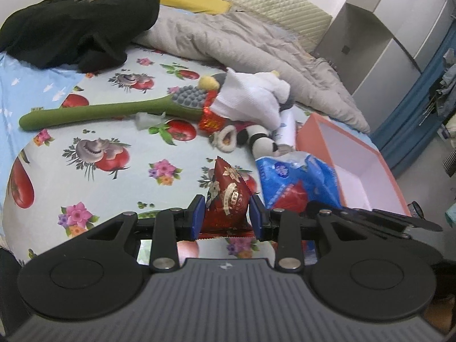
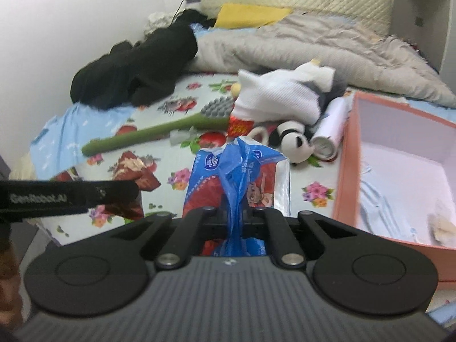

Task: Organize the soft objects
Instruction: 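Carry the red packet with the left gripper while the right carries the blue bag over the box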

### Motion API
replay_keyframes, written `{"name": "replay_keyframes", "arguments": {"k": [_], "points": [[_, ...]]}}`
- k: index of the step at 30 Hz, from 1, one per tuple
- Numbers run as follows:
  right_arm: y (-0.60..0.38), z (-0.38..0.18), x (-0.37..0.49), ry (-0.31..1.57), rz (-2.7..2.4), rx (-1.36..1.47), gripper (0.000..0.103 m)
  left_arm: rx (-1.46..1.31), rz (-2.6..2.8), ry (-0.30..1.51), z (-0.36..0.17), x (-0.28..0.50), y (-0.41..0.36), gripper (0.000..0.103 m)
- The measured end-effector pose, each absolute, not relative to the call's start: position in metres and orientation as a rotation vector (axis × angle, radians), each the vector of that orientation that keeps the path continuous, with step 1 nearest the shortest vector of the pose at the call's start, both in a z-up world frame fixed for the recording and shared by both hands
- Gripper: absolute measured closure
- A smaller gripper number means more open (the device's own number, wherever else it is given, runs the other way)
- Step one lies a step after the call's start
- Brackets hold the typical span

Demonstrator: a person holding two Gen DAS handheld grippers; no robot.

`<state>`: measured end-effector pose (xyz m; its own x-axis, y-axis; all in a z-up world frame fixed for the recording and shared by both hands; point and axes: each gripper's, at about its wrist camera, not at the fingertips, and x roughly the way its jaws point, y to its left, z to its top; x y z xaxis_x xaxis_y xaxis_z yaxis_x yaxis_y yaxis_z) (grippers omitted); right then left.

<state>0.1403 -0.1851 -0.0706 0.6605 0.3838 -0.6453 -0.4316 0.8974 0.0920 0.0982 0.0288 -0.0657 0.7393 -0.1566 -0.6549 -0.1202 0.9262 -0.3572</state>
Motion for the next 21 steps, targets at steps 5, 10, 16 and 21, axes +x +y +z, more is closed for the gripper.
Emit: {"name": "replay_keyframes", "arguments": {"k": [5, 10, 16, 21], "points": [[-0.202, -0.05, 0.127, 0.681, 0.427, -0.04, 0.094, -0.391, -0.049, 0.728, -0.051, 0.091, 0.017, 0.064], [-0.22, -0.033, 0.117, 0.655, 0.404, -0.019, 0.094, -0.376, -0.084, 0.709, -0.036, 0.089, 0.0, 0.064], [-0.246, -0.021, 0.105, 0.627, 0.356, 0.002, 0.094, -0.351, -0.149, 0.696, -0.023, 0.092, -0.033, 0.064], [-0.276, -0.013, 0.096, 0.609, 0.305, 0.032, 0.094, -0.334, -0.195, 0.69, -0.017, 0.092, -0.064, 0.064]]}}
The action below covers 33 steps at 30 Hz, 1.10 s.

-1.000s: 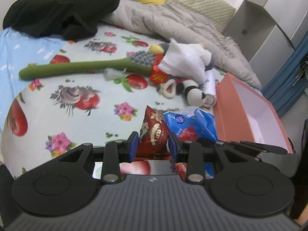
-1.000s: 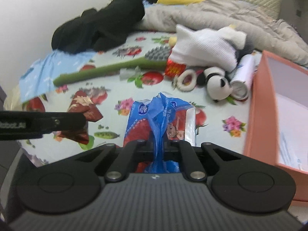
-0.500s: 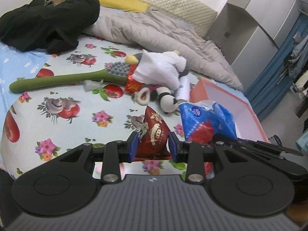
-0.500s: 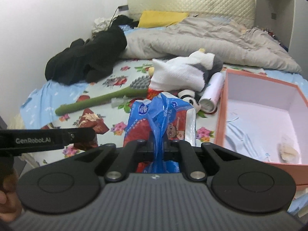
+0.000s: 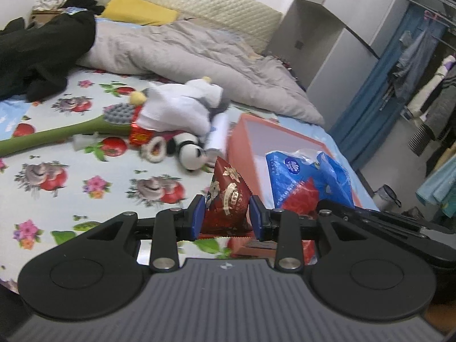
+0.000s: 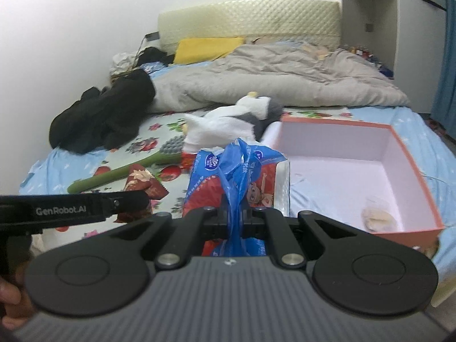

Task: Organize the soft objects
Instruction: 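Carry the red packet with the left gripper while the right carries the blue bag over the box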

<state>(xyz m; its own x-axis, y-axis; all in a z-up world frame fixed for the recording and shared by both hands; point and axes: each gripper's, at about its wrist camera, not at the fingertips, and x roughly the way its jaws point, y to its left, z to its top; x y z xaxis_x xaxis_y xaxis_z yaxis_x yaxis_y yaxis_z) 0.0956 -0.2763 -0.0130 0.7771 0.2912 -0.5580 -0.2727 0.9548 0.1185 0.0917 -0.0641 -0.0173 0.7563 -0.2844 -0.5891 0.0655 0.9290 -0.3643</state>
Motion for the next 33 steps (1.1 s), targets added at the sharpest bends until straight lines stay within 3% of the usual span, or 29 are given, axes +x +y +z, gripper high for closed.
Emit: {"name": "replay_keyframes", "arguments": {"k": [16, 33], "points": [[-0.358, -0.019, 0.094, 0.637, 0.14, 0.108, 0.094, -0.294, -0.33, 0.757, -0.026, 0.137, -0.145, 0.064], [-0.399, -0.044, 0.203, 0.719, 0.147, 0.149, 0.094, -0.24, -0.318, 0.871, -0.052, 0.273, -0.201, 0.064]]}}
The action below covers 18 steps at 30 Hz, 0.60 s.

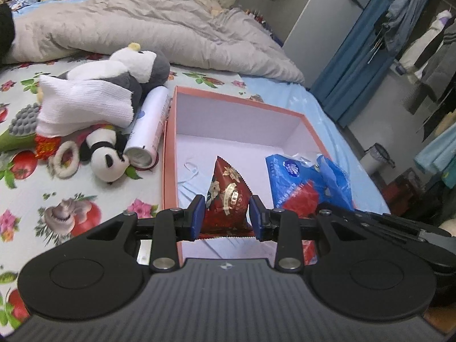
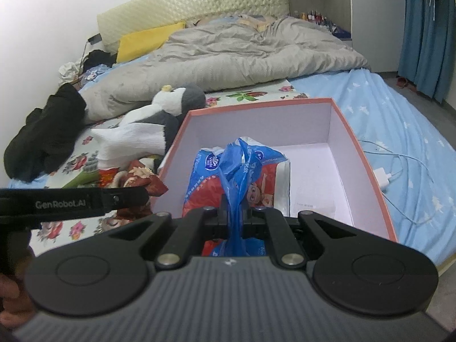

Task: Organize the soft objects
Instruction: 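Carry the red packet with the left gripper while the right carries the blue bag over the box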

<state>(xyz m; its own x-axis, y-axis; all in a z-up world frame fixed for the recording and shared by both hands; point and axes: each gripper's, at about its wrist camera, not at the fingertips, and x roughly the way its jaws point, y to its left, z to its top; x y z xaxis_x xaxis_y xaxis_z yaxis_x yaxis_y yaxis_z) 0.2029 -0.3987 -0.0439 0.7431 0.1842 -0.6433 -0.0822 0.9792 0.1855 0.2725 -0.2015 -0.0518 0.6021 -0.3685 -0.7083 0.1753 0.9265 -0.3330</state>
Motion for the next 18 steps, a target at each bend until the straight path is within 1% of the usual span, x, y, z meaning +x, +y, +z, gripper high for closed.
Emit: {"name": "replay_keyframes", "arguments": {"k": [9, 18], "points": [[-0.416, -0.091, 0.269, 0.81, 0.143, 0.184, 0.093, -0.2, -0.312, 0.951, -0.091, 0.342, -0.222, 0.064], [-0.431, -0.129, 0.306, 0.875, 0.134, 0.203, 0.092, -0.19, -0.306, 1.002, -0.121, 0.376, -0.235, 0.064]]}}
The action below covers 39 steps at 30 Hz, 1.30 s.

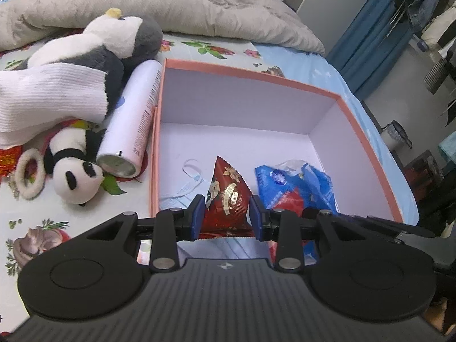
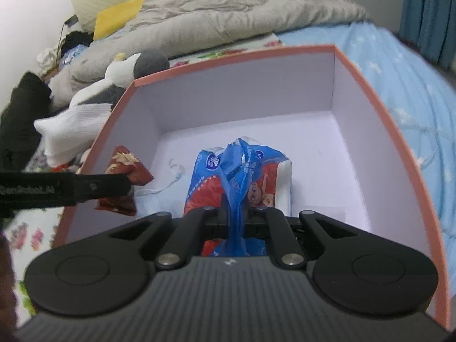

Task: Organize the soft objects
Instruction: 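Lower into the pink box and open the left gripper while the right releases the blue bag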

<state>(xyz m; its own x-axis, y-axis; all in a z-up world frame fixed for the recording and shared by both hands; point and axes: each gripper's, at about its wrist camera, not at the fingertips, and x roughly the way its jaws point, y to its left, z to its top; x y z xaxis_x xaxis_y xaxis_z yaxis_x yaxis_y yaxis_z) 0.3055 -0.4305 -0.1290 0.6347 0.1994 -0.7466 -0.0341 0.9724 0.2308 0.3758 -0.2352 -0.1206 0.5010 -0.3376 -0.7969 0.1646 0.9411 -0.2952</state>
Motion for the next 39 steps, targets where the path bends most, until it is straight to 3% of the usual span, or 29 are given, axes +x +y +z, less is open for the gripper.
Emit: {"name": "replay_keyframes", "arguments": {"k": [6, 8, 9, 39], "points": [[-0.433, -0.127, 0.305, 0.872, 0.126, 0.21, 0.089, -0.198, -0.315, 1.004, -0.124, 0.376, -0.239, 0.062], [-0.436, -0.127, 0.304, 0.883, 0.115, 0.224, 0.074, -0.202, -0.313, 0.999, -0.12, 0.373, -0.237, 0.058], [-0.438, -0.126, 0.303, 0.891, 0.118, 0.239, 0.071, -0.204, -0.316, 0.99, -0.116, 0.371, -0.236, 0.055], [-0.401, -0.024, 0.155, 0.663, 0.144, 0.255, 0.071, -0.201, -0.383, 0.746, 0.002, 0.206, -0.175, 0.055]]}}
